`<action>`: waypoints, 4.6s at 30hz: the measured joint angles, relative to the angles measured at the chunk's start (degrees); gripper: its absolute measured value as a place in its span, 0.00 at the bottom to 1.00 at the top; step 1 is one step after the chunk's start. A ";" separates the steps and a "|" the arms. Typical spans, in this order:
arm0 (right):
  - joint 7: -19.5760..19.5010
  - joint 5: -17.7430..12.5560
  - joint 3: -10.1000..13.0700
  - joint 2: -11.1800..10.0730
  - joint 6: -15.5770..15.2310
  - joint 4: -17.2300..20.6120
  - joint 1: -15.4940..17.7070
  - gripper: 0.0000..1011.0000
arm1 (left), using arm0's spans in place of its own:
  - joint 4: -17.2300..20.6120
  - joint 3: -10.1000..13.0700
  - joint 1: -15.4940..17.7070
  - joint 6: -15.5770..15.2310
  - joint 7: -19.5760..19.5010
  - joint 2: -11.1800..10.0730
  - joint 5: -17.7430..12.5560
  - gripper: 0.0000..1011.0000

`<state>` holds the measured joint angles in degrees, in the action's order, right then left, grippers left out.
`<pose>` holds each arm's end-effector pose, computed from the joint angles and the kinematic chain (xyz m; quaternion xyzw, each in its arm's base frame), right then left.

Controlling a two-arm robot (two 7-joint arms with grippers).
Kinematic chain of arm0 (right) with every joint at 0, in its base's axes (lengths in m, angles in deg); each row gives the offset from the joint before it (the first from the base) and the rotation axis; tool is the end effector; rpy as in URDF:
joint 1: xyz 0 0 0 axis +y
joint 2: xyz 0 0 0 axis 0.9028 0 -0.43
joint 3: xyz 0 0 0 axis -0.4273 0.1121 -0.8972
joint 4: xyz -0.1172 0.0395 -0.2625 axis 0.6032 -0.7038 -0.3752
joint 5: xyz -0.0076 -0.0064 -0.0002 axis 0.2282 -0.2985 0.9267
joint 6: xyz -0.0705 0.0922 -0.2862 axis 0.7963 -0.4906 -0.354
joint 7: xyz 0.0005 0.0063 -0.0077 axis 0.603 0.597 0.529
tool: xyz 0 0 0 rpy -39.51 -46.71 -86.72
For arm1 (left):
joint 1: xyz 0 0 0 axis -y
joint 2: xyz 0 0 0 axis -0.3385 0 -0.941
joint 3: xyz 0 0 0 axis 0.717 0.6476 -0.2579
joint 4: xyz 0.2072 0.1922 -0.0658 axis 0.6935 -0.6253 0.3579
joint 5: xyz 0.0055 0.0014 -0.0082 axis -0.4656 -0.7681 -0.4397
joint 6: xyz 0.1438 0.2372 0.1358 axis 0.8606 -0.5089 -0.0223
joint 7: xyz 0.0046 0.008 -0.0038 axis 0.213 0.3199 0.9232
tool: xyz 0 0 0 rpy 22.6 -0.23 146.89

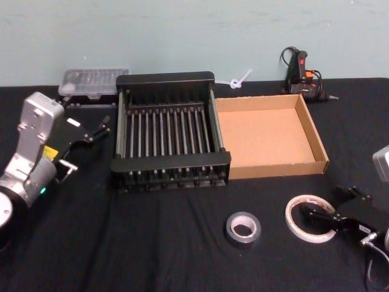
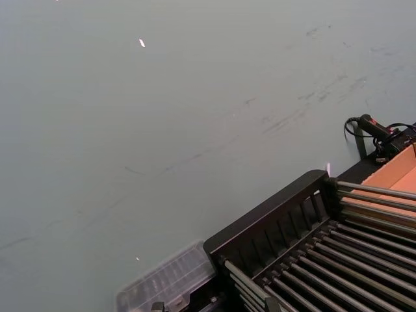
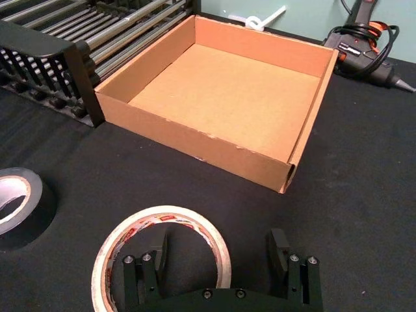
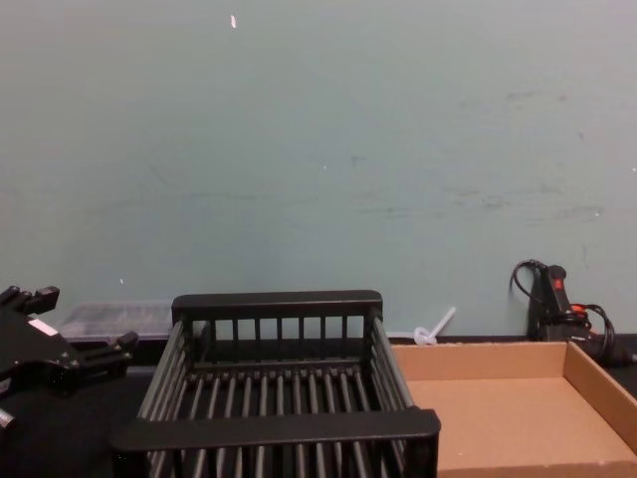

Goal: Pick up the white tape and place it into the black box , Pick up the silver tape and place it into the brown box.

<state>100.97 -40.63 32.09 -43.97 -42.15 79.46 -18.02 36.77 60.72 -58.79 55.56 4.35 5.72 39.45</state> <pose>0.2832 -0.1079 -0.3010 -0.2228 0.1009 -0.4820 0.8413 0.3582 0.0826 -0.3023 0.1415 -0.1324 0.5800 0.7912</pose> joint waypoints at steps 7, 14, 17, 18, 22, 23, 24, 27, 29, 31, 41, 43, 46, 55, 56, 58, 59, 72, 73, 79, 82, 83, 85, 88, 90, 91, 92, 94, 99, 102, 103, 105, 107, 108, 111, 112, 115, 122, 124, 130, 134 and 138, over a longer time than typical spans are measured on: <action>0.83 0.68 0.36 0.70 -0.52 -0.17 0.07 0.99 | 0.00 0.00 0.00 0.00 0.00 0.00 0.00 0.99; 1.42 1.16 0.87 1.33 -0.94 -0.32 0.14 0.99 | 0.00 0.00 0.00 0.00 0.00 0.00 0.00 0.99; 1.54 1.31 1.11 1.55 -1.19 -0.32 0.28 0.99 | 0.00 0.00 0.00 0.00 0.00 0.00 0.00 0.99; 1.57 1.35 1.14 1.61 -1.23 -0.32 0.31 0.99 | 0.00 0.00 0.00 0.00 0.00 0.00 0.00 0.99; 1.72 1.51 1.42 1.89 -1.46 -0.30 0.41 0.99 | 0.00 0.00 0.00 0.00 0.00 0.00 0.00 0.99; 1.74 1.54 1.46 1.93 -1.49 -0.30 0.42 0.99 | 0.00 0.00 0.00 0.00 0.00 0.00 0.00 0.99; 1.76 1.57 1.50 1.96 -1.53 -0.29 0.43 0.99 | 0.00 0.00 0.00 0.00 0.00 0.00 0.00 0.99; 1.88 1.67 1.61 2.08 -1.73 -0.26 0.45 0.99 | 0.00 0.00 0.00 0.00 0.00 0.00 0.00 0.99; 1.95 1.74 1.69 2.15 -1.87 -0.24 0.46 0.99 | 0.00 0.00 0.00 0.00 0.00 0.00 0.00 0.99; 1.96 1.74 1.69 2.15 -1.87 -0.23 0.47 0.99 | 0.00 0.00 0.00 0.00 0.00 0.00 0.00 0.99; 1.96 1.73 1.69 2.10 -1.83 -0.18 0.47 0.99 | 0.00 0.00 0.00 0.00 0.00 0.00 0.00 0.99; 1.95 1.73 1.69 2.09 -1.82 -0.18 0.47 0.99 | 0.00 0.00 0.00 0.00 0.00 0.00 0.00 0.99; 1.95 1.73 1.67 2.07 -1.81 -0.18 0.47 0.99 | 0.00 0.00 0.00 0.00 0.00 0.00 0.00 0.99; 1.92 1.72 1.62 2.04 -1.76 -0.18 0.47 0.95 | 0.00 0.00 0.00 0.00 0.00 0.00 0.00 0.99; 1.92 1.72 1.62 2.04 -1.76 -0.18 0.47 0.94 | 0.00 0.00 0.00 0.00 0.00 0.00 0.00 0.99; 1.91 1.72 1.61 2.03 -1.75 -0.18 0.47 0.91 | 0.00 0.00 0.00 0.00 0.00 0.00 0.00 0.99; 1.91 1.72 1.61 2.03 -1.74 -0.18 0.47 0.88 | 0.00 0.00 0.00 0.00 0.00 0.00 0.00 0.99; 1.86 1.69 1.61 2.04 -1.71 -0.18 0.47 0.44 | 0.00 0.00 0.00 0.00 0.00 0.00 0.00 0.99; 1.86 1.69 1.61 2.04 -1.72 -0.18 0.47 0.42 | 0.00 0.00 0.00 0.00 0.00 0.00 0.00 0.99; 1.85 1.68 1.61 2.04 -1.72 -0.18 0.47 0.26 | 0.00 0.00 0.00 0.00 0.00 0.00 0.00 0.99; 1.85 1.66 1.61 2.04 -1.71 -0.18 0.47 0.17 | 0.00 0.00 0.00 0.00 0.00 0.00 0.00 0.99; 1.85 1.65 1.61 2.04 -1.72 -0.18 0.47 0.12 | 0.00 0.00 0.00 0.00 0.00 0.00 0.00 0.99; 1.85 1.64 1.61 2.04 -1.71 -0.18 0.47 0.10 | 0.00 0.00 0.00 0.00 0.00 0.00 0.00 0.99; 1.85 1.64 1.61 2.04 -1.71 -0.18 0.47 0.09 | 0.00 0.00 0.00 0.00 0.00 0.00 0.00 0.99; 1.86 1.64 1.61 2.03 -1.72 -0.18 0.47 0.09 | 0.00 0.00 0.00 0.00 0.00 0.00 0.00 0.99; 1.85 1.64 1.61 2.04 -1.72 -0.18 0.47 0.09 | 0.00 0.00 0.00 0.00 0.00 0.00 0.00 0.99; 1.85 1.64 1.61 2.04 -1.72 -0.18 0.47 0.09 | 0.00 0.00 0.00 0.00 0.00 0.00 0.00 0.99; 1.86 1.64 1.61 2.04 -1.72 -0.18 0.47 0.09 | 0.00 0.00 0.00 0.00 0.00 0.00 0.00 0.99; 1.86 1.64 1.61 2.04 -1.72 -0.18 0.47 0.09 | 0.00 0.00 0.00 0.00 0.00 0.00 0.00 0.99; 1.86 1.64 1.61 2.04 -1.72 -0.18 0.47 0.09 | 0.00 0.00 0.00 0.00 0.00 0.00 0.00 0.99; 1.86 1.64 1.61 2.04 -1.72 -0.18 0.47 0.09 | 0.00 0.00 0.00 0.00 0.00 0.00 0.00 0.99; 1.86 1.64 1.61 2.04 -1.72 -0.19 0.47 0.09 | 0.00 0.00 0.00 0.00 0.00 0.00 0.00 0.99; 1.86 1.64 1.61 2.04 -1.72 -0.18 0.47 0.09 | 0.00 0.00 0.00 0.00 0.00 0.00 0.00 0.99; 1.86 1.64 1.61 2.04 -1.72 -0.18 0.47 0.09 | 0.00 0.00 0.00 0.00 0.00 0.00 0.00 0.99; 1.95 1.67 1.59 2.03 -1.65 -0.18 0.47 0.09 | 0.00 0.00 0.00 0.00 0.00 0.00 0.00 0.99; 2.12 1.87 1.55 2.00 -1.47 -0.15 0.49 0.09 | 0.00 0.00 0.00 0.00 0.00 0.00 0.00 0.99; 2.44 2.09 1.57 1.96 -1.07 0.15 0.67 0.09 | 0.00 0.00 0.00 0.00 0.00 0.00 0.00 0.99; 2.81 2.07 2.18 2.06 -0.34 1.48 1.04 0.09 | 0.00 0.00 0.00 0.00 0.00 0.00 0.00 0.99; 2.86 1.95 2.24 2.27 -0.30 1.58 0.88 0.09 | 0.00 0.00 0.00 0.00 0.00 0.00 0.00 0.99; 2.50 1.26 2.04 3.93 -0.47 1.63 -1.31 0.09 | 0.00 0.00 0.00 0.00 0.00 0.00 0.00 0.99; 2.00 1.22 1.89 4.71 -0.47 1.64 -2.65 0.09 | 0.00 0.00 0.00 0.00 0.00 0.00 0.00 0.99; 1.26 1.26 1.68 5.79 -0.15 1.12 -4.38 0.09 | 0.00 0.00 0.00 0.00 0.00 0.00 0.00 0.99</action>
<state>102.23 -39.37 33.77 -38.18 -42.30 80.57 -22.40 36.77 60.72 -58.78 55.56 4.35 5.72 39.45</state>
